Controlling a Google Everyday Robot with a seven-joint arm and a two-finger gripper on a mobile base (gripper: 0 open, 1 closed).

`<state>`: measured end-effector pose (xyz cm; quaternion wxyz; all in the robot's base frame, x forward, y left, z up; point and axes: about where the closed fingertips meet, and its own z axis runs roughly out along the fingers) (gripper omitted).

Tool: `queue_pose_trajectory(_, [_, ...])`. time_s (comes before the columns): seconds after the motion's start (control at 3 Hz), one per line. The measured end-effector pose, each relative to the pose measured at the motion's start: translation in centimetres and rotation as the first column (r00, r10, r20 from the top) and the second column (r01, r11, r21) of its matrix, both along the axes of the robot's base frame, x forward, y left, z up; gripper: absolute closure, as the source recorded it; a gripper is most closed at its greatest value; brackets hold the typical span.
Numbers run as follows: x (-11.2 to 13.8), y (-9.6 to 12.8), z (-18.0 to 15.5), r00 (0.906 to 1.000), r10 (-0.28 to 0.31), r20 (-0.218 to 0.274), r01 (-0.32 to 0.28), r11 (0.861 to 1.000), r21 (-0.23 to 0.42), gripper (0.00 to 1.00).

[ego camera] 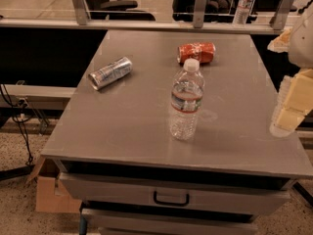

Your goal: Place coke can upright

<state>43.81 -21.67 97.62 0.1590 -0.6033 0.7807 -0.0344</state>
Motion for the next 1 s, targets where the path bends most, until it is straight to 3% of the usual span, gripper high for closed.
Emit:
queue_pose_trajectory(0.33, [0.0,0.0,0.0,1.0,0.0,0.0,0.0,1.0,0.0,0.0])
queue_pose_trajectory(0.67, [2.0,0.9,0.0,0.9975,0.011,0.07,-0.012,1.0,0.023,0.0])
queue_pose_trajectory(1.0, [5.5,1.7,0.3,0.9845,0.02,0.174,-0.025,0.999,0.027,0.0])
